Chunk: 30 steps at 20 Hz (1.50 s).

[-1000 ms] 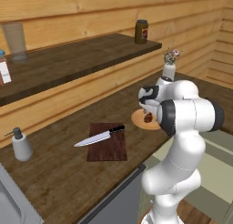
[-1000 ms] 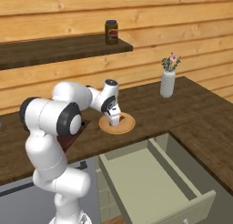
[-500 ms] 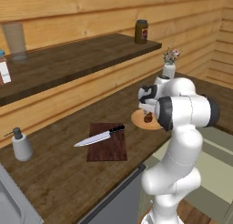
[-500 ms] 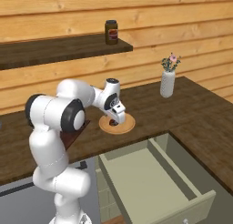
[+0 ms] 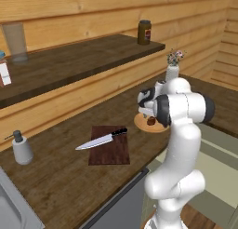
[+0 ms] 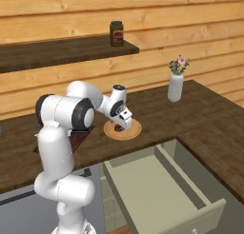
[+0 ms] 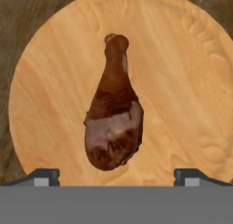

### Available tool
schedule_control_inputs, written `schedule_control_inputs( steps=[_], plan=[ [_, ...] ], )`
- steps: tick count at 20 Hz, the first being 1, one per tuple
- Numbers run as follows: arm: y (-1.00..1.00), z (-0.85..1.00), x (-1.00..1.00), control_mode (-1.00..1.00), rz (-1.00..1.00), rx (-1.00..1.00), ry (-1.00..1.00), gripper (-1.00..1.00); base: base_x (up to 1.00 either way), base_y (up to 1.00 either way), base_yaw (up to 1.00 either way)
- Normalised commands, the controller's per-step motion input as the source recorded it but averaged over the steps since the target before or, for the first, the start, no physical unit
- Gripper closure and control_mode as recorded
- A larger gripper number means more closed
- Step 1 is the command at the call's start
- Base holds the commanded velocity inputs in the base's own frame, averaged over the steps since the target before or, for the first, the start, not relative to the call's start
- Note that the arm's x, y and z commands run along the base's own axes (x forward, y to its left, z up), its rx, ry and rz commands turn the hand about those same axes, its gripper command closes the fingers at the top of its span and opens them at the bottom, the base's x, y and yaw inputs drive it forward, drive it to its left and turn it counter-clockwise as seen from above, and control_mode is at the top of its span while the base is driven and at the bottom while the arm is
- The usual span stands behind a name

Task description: Pick up the knife from the drawer and place it on the cutting board. Then place the meat from the plate to the cutting board.

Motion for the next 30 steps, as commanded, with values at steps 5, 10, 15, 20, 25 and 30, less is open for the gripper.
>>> schedule_control_inputs(
  steps=[5,10,15,20,25,30],
  plan=[
    [-0.11,-0.17,0.36,-1.00,0.02,0.00,0.00,-1.00,0.00,0.00,0.00],
    [-0.01,-0.18,0.41,-1.00,0.03,0.00,0.00,-1.00,0.00,0.00,0.00],
    [0.00,-0.22,0.03,-1.00,0.05,0.00,0.00,1.00,0.00,0.00,0.00],
    [0.00,-0.26,0.00,-1.00,0.06,0.00,0.00,1.00,0.00,0.00,0.00],
    [0.00,0.13,-0.07,-1.00,0.07,0.00,-0.01,1.00,0.00,0.00,0.00],
    [0.31,0.68,-0.39,-1.00,0.04,0.00,0.00,1.00,0.00,0.00,0.00]
  ],
)
